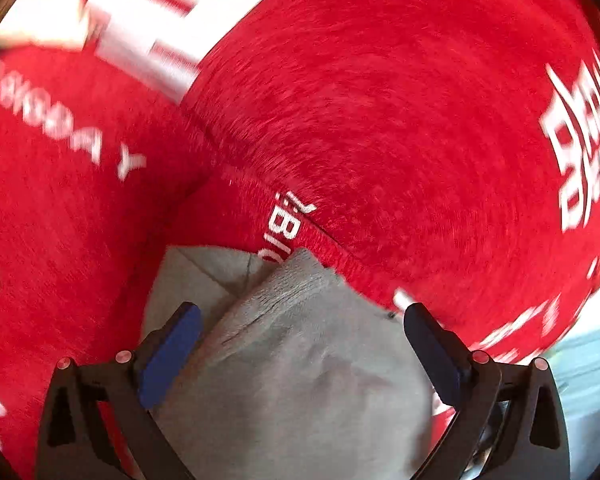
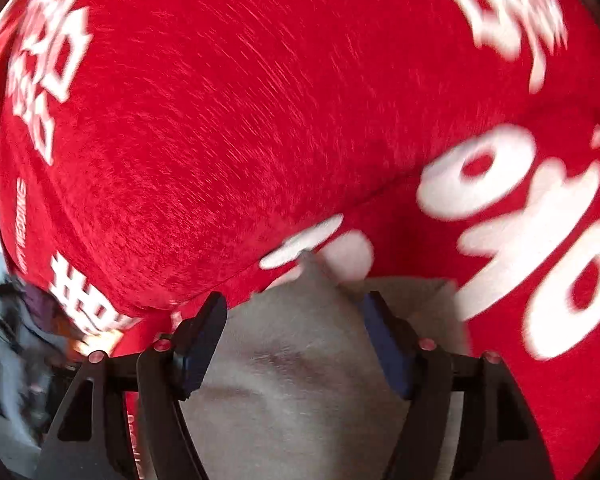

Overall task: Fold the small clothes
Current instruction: 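Open both tools and release the folded sweatshirt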

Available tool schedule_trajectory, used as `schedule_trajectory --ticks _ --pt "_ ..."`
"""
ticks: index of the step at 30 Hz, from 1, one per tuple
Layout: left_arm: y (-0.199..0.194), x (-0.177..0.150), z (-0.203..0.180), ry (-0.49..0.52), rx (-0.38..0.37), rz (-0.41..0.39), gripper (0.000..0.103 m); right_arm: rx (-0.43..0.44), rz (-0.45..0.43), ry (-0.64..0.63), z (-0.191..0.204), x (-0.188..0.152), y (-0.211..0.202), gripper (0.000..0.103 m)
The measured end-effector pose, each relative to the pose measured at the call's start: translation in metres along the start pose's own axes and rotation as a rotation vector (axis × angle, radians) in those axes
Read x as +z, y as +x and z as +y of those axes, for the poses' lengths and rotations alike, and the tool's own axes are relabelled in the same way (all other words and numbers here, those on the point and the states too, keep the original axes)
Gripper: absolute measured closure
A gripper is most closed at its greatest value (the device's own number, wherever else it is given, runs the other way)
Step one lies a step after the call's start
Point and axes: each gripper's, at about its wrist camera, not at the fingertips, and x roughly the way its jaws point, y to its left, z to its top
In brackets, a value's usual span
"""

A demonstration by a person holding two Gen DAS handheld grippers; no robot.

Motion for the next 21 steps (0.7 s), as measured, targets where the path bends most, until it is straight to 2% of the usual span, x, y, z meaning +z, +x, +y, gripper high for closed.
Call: schedule_trajectory --ticks 2,6,7,8,9,11,14,17,19,21 --pt "0.004 -0.013 -0.025 0.146 0.021 0.021 0.002 -0.077 0.023 -0.163 0.025 -0.006 0.007 0.029" --pt "0.041 -0.047 -0.072 0.406 0.04 0.115 0.002 -0.089 0.155 -0.449 0.082 -0.035 0.047 0.029" --pt "0.053 -0.05 -0.077 0.463 0.085 0.117 0.002 -0.122 0.169 -0.502 0.089 -0.042 0.055 0.029" --pt "0.065 -0.05 -0.076 0.496 0.166 0.117 0.002 -0.166 0.181 -0.538 0.091 -0.047 0.064 0.029" --pt "0.07 -0.045 -0.067 0.488 0.222 0.115 0.002 -0.207 0.196 -0.542 0.087 -0.048 0.072 0.029" --pt "0.072 -0.026 -0.035 0.392 0.287 0.1 0.002 -0.231 0.204 -0.469 0.065 -0.042 0.076 0.029" --pt "0.05 0.008 0.023 0.167 0.302 0.037 0.002 -0.219 0.183 -0.311 0.021 -0.027 0.068 0.029" --pt "0.032 0.024 0.058 0.032 0.272 0.041 0.002 -0.234 0.189 -0.23 -0.005 -0.018 0.061 0.029" --pt "0.017 0.024 0.057 0.035 0.248 0.003 0.002 -0.264 0.136 -0.254 0.003 -0.017 0.046 0.029" --pt "0.002 0.017 0.036 0.09 0.236 -0.045 0.002 -0.278 0.073 -0.295 0.019 -0.017 0.034 0.029"
